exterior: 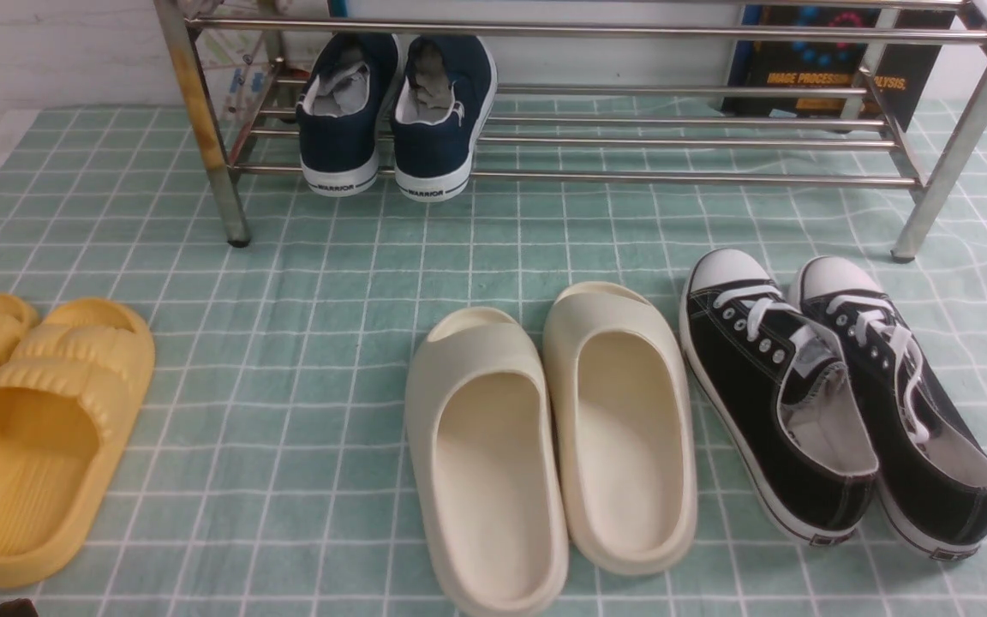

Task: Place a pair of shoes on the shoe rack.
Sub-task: Use the right arm to grab the shoe closest to it

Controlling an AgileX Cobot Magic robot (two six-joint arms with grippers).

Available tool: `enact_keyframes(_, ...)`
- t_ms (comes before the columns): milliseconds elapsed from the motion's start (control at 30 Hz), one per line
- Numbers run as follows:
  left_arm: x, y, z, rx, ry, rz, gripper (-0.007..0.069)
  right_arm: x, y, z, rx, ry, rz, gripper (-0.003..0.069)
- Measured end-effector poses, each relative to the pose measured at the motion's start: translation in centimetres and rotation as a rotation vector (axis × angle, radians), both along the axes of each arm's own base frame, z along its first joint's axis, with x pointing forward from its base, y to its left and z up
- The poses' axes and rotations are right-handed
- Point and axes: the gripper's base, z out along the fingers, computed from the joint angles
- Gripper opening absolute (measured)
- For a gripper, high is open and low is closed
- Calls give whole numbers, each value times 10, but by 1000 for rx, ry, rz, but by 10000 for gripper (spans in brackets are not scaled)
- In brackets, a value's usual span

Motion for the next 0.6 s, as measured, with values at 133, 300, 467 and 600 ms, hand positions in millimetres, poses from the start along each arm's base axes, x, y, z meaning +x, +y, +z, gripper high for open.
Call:
enact_keyframes(133, 0, 0, 0, 0, 0, 0, 29, 7, 2, 43, -215, 86, 72, -3)
enact_keyframes(300, 0, 0, 0, 0, 0, 0, 36, 45, -5, 93, -514, 401, 199, -5)
enact_keyframes(467, 0, 0, 0, 0, 0, 0, 39, 88, -2, 102, -650, 591, 359, -2)
enact_keyframes(600, 0, 0, 0, 0, 0, 0, 43, 117, 23, 96, -794, 668, 550, 22)
